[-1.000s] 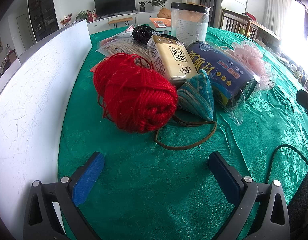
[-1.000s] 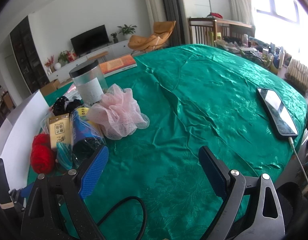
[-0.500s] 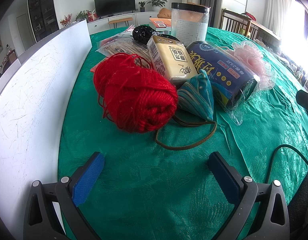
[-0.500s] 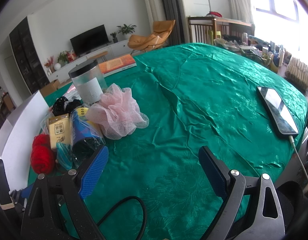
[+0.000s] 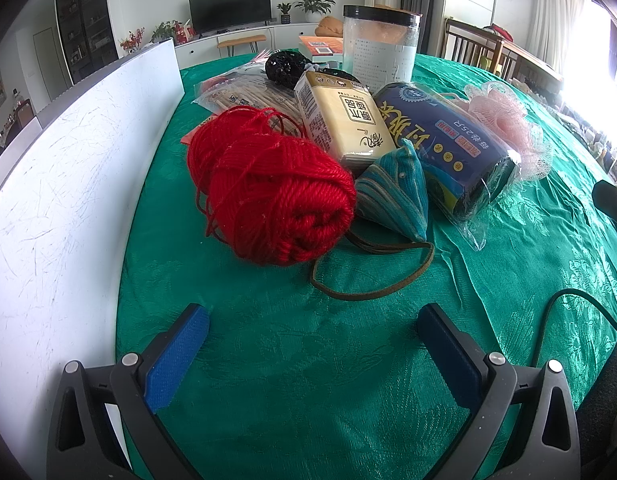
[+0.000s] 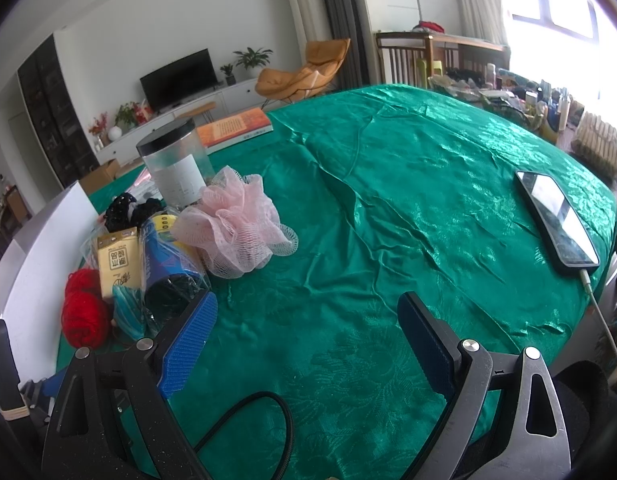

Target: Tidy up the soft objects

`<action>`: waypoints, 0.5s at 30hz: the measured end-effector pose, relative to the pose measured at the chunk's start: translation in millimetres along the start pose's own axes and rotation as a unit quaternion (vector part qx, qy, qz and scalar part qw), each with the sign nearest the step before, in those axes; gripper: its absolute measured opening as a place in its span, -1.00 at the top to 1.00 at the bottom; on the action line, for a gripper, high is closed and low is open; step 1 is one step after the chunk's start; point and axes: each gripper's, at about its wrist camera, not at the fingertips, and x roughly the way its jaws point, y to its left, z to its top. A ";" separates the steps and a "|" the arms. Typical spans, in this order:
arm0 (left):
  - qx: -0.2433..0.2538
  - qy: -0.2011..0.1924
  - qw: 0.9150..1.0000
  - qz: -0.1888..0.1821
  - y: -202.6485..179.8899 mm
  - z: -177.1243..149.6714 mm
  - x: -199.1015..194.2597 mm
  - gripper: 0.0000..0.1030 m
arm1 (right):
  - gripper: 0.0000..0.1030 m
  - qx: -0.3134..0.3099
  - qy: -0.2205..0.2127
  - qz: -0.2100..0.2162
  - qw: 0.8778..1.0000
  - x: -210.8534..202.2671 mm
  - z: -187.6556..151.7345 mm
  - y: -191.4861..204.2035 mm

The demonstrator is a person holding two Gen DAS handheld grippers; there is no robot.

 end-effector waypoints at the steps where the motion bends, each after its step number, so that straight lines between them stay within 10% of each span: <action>1: 0.000 0.000 1.000 0.000 0.0 0.0 0.0 -1.00 | -0.81 0.000 0.000 0.000 1.000 -0.1 0.2 -0.1; 15: 0.000 0.000 1.000 0.000 -0.1 -0.2 0.2 -1.00 | -0.81 0.004 0.005 0.004 1.000 -1.0 -3.0 2.2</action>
